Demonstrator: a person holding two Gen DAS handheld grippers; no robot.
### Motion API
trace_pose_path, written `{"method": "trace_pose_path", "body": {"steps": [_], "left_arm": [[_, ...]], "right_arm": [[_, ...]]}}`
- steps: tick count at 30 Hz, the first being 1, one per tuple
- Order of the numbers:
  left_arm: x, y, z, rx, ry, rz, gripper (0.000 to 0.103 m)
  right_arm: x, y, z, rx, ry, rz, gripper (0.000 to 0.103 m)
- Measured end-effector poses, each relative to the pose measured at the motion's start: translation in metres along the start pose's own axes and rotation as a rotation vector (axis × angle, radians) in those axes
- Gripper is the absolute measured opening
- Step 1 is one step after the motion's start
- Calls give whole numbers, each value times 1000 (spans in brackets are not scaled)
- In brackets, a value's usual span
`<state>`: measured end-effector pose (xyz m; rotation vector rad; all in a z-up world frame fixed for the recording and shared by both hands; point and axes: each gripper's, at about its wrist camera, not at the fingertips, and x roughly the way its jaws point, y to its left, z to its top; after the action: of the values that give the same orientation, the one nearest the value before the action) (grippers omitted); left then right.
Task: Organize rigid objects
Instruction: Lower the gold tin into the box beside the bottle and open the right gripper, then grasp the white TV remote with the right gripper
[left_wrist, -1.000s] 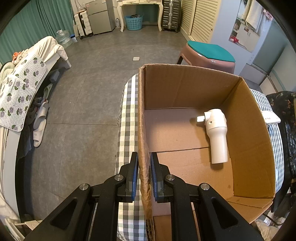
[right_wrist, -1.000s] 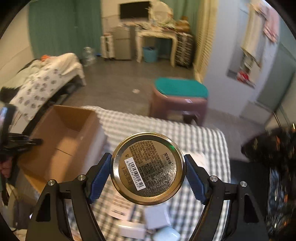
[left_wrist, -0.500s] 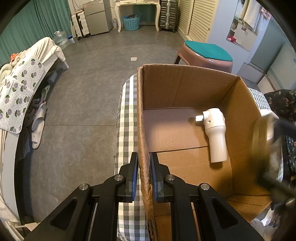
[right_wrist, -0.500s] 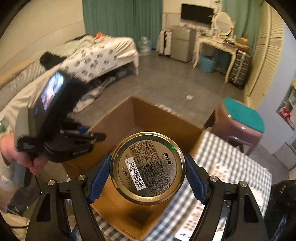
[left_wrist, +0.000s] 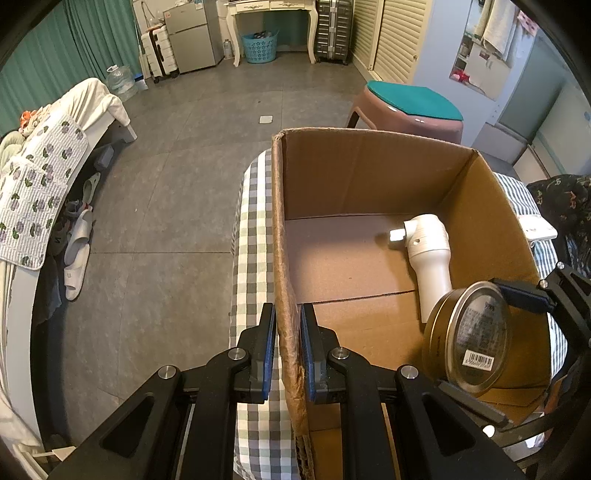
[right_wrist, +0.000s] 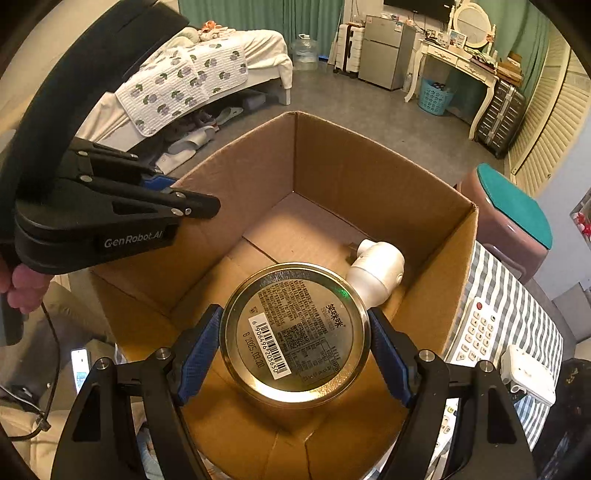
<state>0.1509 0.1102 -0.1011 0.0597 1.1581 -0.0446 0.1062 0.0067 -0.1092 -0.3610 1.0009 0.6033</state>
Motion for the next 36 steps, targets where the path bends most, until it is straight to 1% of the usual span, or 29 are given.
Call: {"method": "trace_pose_path", "body": {"steps": [5,9,10,12,15,18,22,27,29,33,36], "left_arm": [[0,1,-1,-1,0,-1,12],[0,2,-1,-2,1,1,12],[0,3,-1,-2,1,1,12],[0,2,-1,-2,2,2,12],[0,4,-2,-3,1,5,12],[0,4,-3,-4,0,9,12],[1,4,-3,-7,-1,14,12],[1,5,-3,-11,-1,18,12],[1,5,-3,-11,0,22,12],[1,4,-4,-12,0,30,12],[1,3,-4,-14,-2,33,12]], "right_arm": [[1,-2,1,0,-1,-4,77],[-2,-8,8,7,-5,-10,77],[-6,-8,7,8,-16,-16,83],[-15,-10,8,16,-40,-25,87],[-35,-16,9,33,-83,-42,90],[-58,-28,8,55,-133,-80,90],[-86,-57,3,102,-177,-164,90],[-109,-116,-12,226,-181,-285,90],[-116,-140,-21,272,-174,-328,90],[-117,-181,-45,369,-124,-383,90],[-105,-199,-64,421,-76,-389,90]]}}
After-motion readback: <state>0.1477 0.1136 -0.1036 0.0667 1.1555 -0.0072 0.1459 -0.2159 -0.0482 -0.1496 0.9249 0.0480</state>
